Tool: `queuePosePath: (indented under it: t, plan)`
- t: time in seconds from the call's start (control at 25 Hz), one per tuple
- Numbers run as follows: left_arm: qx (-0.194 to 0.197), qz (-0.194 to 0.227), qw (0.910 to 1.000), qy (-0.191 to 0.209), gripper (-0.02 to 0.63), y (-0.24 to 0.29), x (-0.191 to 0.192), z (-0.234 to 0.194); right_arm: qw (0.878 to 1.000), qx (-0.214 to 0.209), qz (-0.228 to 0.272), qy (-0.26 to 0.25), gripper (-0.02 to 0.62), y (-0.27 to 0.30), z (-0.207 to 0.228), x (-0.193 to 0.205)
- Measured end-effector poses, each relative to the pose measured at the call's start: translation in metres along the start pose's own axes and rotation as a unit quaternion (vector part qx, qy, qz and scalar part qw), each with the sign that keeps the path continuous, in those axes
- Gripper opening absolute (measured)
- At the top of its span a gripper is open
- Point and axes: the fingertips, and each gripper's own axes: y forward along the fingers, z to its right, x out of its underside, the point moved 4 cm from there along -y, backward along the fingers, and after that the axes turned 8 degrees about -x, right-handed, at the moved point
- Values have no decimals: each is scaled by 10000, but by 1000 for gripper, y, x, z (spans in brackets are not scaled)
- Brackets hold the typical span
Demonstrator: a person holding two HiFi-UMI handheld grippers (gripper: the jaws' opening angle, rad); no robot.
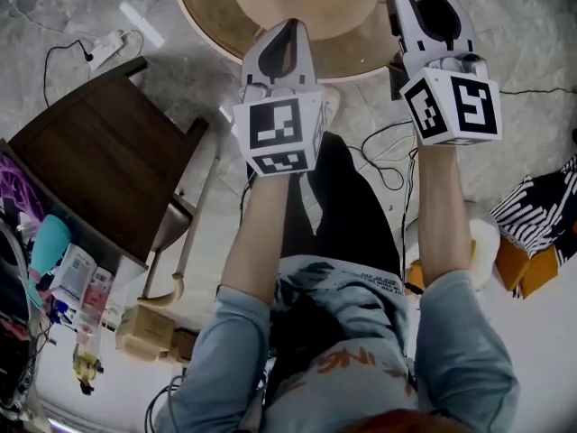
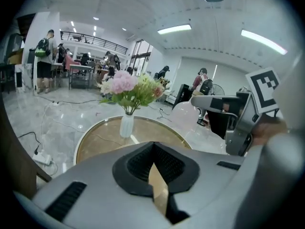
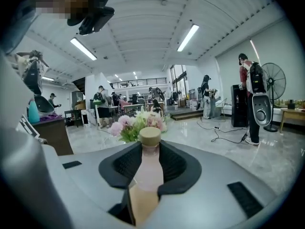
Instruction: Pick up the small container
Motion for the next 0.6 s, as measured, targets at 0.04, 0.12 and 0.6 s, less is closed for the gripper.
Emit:
queuePosePath:
  t: [0.04, 0.12, 0.6]
  plan:
    - [-14, 76, 10000, -42, 23, -12, -9, 5, 10000, -1, 50, -24, 126, -10, -2, -15]
    - [-28, 272, 9996, -92, 23, -35, -30, 14, 9998, -1, 183, -68, 126, -28, -6, -47]
    - [-150, 1300, 9913, -132, 23, -151, -165, 58, 9951, -2, 945, -276, 126, -114, -45, -206]
